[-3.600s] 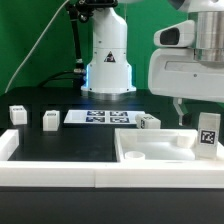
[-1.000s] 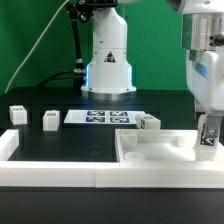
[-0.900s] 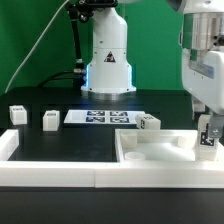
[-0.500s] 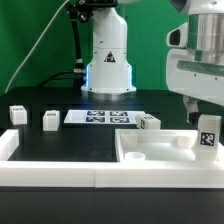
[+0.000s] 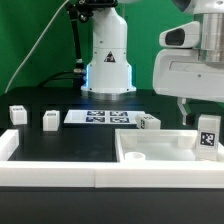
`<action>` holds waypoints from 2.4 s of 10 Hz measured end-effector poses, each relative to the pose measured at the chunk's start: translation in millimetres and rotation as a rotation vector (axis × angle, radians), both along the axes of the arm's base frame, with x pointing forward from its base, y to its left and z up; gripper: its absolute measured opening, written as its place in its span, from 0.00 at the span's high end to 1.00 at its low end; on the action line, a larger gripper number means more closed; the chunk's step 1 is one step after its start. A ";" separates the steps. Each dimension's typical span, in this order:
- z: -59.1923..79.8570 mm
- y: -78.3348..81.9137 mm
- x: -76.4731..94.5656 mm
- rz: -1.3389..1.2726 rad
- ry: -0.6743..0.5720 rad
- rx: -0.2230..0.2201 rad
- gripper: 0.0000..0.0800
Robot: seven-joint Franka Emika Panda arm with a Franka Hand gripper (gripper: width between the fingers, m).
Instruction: Assemble one leg
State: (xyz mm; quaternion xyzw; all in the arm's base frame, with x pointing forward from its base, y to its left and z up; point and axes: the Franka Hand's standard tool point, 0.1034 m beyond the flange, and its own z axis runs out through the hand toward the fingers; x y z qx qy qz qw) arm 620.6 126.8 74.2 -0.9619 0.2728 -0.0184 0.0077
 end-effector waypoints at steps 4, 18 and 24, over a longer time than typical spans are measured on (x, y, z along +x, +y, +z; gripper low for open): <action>-0.4 -1.3 0.2 0.022 -0.007 -0.002 0.52; -1.9 1.0 -0.6 -1.316 -0.030 0.091 0.64; -1.8 0.2 -0.5 -1.128 -0.018 0.098 0.20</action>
Offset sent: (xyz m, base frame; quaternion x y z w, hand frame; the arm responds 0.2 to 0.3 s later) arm 0.0000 0.0000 0.0000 0.0000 0.0000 0.0000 1.0000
